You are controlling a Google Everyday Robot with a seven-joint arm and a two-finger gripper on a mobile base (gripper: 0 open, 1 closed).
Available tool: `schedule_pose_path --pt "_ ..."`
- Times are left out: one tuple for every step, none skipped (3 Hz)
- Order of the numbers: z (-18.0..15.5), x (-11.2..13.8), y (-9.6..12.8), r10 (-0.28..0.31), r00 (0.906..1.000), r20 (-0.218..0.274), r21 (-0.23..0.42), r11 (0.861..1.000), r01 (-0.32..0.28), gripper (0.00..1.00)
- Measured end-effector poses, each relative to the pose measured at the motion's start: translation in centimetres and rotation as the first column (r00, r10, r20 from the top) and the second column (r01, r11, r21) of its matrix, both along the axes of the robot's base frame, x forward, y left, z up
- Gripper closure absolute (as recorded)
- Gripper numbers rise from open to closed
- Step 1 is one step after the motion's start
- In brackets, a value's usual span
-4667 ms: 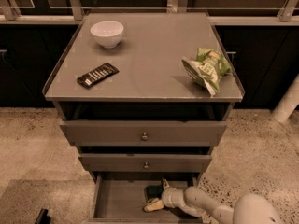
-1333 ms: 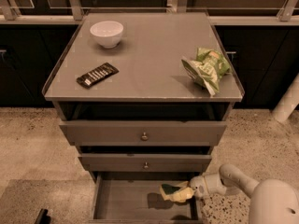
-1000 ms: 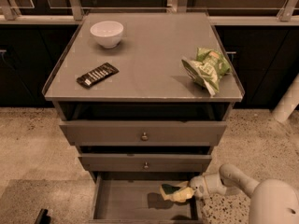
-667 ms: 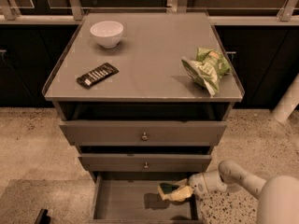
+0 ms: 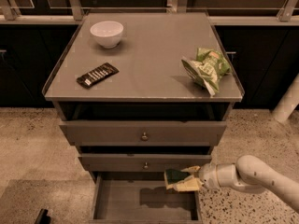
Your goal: Pick sponge from bottom drawer and place on counter
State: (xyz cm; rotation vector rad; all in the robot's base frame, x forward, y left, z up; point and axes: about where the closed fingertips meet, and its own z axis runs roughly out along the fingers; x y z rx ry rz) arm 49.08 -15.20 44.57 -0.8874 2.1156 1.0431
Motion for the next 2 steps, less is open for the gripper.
schedule_pose_path --pt "5.6 -3.3 0.7 -0.012 0.9978 0.065 -0.055 0.998 0.016 1.0" --pt "5.8 -4.6 1.4 0.011 0.9983 0.057 -0.067 0.998 -0.008 1.0"
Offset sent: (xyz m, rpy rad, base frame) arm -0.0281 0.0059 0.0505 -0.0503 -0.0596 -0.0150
